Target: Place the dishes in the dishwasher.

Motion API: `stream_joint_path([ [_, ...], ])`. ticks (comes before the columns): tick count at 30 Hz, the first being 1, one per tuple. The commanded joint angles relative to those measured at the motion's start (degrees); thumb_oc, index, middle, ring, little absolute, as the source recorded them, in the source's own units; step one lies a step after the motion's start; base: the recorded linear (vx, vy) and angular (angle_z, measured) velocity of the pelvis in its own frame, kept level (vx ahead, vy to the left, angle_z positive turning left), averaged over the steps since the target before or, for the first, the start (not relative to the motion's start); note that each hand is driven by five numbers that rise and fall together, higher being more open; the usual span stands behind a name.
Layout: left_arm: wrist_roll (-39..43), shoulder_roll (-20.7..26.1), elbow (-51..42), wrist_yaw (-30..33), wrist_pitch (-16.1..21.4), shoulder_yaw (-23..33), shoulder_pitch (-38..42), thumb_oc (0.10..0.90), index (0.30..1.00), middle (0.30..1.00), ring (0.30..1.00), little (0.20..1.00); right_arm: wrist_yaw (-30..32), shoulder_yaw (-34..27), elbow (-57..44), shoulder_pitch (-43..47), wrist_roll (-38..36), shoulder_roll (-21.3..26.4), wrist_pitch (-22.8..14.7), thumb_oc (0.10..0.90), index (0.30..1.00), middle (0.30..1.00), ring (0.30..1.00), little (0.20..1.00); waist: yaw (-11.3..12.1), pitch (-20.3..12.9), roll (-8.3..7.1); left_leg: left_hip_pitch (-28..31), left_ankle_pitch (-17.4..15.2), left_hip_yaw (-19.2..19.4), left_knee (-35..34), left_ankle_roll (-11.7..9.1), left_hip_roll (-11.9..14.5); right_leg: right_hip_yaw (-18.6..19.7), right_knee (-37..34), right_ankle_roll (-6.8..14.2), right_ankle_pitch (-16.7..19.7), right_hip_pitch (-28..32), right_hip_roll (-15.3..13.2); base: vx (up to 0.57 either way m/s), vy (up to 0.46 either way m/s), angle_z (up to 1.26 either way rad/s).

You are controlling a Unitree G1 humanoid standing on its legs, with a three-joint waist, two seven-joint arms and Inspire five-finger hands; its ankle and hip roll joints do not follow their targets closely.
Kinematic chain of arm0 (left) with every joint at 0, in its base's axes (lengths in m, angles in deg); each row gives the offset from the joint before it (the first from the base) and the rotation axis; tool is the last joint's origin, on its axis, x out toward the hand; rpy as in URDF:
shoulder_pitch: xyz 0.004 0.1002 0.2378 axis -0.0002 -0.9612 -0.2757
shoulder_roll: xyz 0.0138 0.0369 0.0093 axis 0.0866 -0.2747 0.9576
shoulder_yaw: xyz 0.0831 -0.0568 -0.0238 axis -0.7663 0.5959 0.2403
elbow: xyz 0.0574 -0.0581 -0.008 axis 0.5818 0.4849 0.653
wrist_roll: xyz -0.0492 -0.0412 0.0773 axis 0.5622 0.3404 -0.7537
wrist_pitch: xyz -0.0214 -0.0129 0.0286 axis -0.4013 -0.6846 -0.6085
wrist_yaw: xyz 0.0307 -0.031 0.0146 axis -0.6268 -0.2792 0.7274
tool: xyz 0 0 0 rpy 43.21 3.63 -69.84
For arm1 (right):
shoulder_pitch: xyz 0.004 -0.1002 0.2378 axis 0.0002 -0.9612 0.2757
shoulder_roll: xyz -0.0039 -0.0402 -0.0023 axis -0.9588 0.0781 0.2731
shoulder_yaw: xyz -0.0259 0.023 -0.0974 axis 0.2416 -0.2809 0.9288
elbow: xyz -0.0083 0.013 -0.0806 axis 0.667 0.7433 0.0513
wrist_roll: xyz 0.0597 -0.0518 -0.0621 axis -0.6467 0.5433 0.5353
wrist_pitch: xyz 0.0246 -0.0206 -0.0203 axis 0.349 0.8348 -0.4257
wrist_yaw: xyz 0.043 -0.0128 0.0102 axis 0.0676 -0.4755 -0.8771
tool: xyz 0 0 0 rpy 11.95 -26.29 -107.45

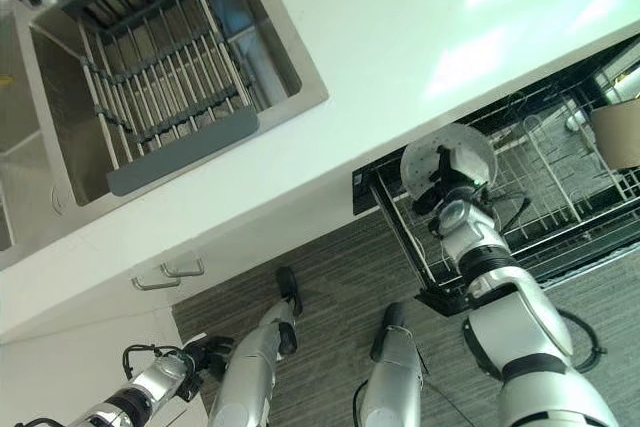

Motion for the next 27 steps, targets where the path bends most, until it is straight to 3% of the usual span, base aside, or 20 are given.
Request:
stream_joint_path([
  [1,-0.6,-1.1,0.0,-1.3,0.3,0.8,4.3,0.8,0.9,0.9,0.9,0.9,0.4,0.7,2.5,-4.5,-9.5,-3.5,0.6,0.8,0.9,0.9,0.9,0.9,0.8,4.1,-1.69,2.8,-14.2,-1.6,11.8,-5.3,0.9,-0.7,-12.8,4.1,9.5,2.7,-1.5,0.04,-0.022,-0.01],
  [3,-1.0,-1.5,0.5,-1.2,-0.2,1.4,3.7,0.8,0.9,0.9,0.9,0.9,6.4,-1.2,0.4,-6.3,-17.7,-4.6,-2.0,0.8,0.9,0.9,0.9,0.9,0.2,4.1,-2.19,5.2,-14.3,-1.6,11.8,-5.5,1.3,-0.5,-12.8,3.8,9.1,5.0,-1.1,0.05,-0.001,-0.01],
  [6,-0.7,-2.0,0.8,-0.6,-0.9,2.6,2.0,0.8,0.9,0.9,0.9,0.9,14.6,-3.8,-6.0,-9.6,-21.4,-5.0,-5.4,0.8,0.9,0.9,0.9,0.9,-1.2,4.1,-3.02,8.4,-14.5,-1.2,11.8,-5.9,2.1,0.0,-12.8,3.2,8.4,8.1,-0.3,0.07,0.037,-0.05],
  [9,-0.3,-2.6,1.2,0.1,-0.7,3.7,0.5,0.8,0.9,0.9,0.9,0.9,20.5,-6.1,-13.5,-13.3,-21.8,-4.4,-7.1,0.8,0.9,0.9,0.9,0.9,-2.6,3.7,-3.81,10.7,-14.7,-0.6,11.8,-6.2,3.0,0.3,-12.8,2.9,7.7,10.3,0.2,0.07,0.047,-0.03],
  [13,0.5,-3.2,1.2,0.8,-1.2,5.6,-2.5,0.8,0.9,0.9,0.9,0.9,24.9,-10.7,-28.0,-21.2,-18.2,-2.3,-6.4,0.8,0.9,0.9,0.9,0.9,-5.1,1.5,-5.4,13.5,-15.3,1.0,11.8,-6.5,4.6,1.0,-12.8,2.6,6.6,12.8,1.1,0.1,0.031,-0.16],
  [17,-0.3,-3.9,1.3,0.8,-1.6,8.1,-6.4,0.8,0.9,0.9,0.9,0.9,23.3,-14.6,-38.6,-28.3,-16.2,0.1,-3.4,0.8,0.9,0.9,0.9,0.9,-6.5,-1.0,-6.57,16.1,-15.7,2.5,11.8,-6.7,5.7,1.3,-12.8,2.4,5.5,15.2,1.4,0.12,0.004,-0.25],
  [21,-2.5,-4.5,1.6,0.4,-1.2,10.1,-9.8,0.8,0.9,0.9,0.9,0.9,23.5,-18.2,-46.1,-33.2,-15.9,1.7,-3.0,0.8,0.9,0.9,0.9,0.9,-7.4,-3.3,-7.45,17.8,-16.1,3.7,11.8,-6.7,6.7,1.5,-12.8,2.2,4.6,16.9,1.8,0.14,-0.021,-0.17],
  [27,-4.5,-5.8,3.0,0.2,1.1,12.2,-14.1,0.8,0.9,0.9,0.9,0.9,23.7,-26.3,-58.8,-41.6,-17.1,3.6,-10.0,0.8,0.9,0.9,0.9,0.9,-9.2,-6.3,-8.39,20.0,-17.0,6.0,11.8,-6.6,8.2,2.4,-12.8,2.1,3.2,18.5,2.6,0.11,-0.013,-0.16],
])
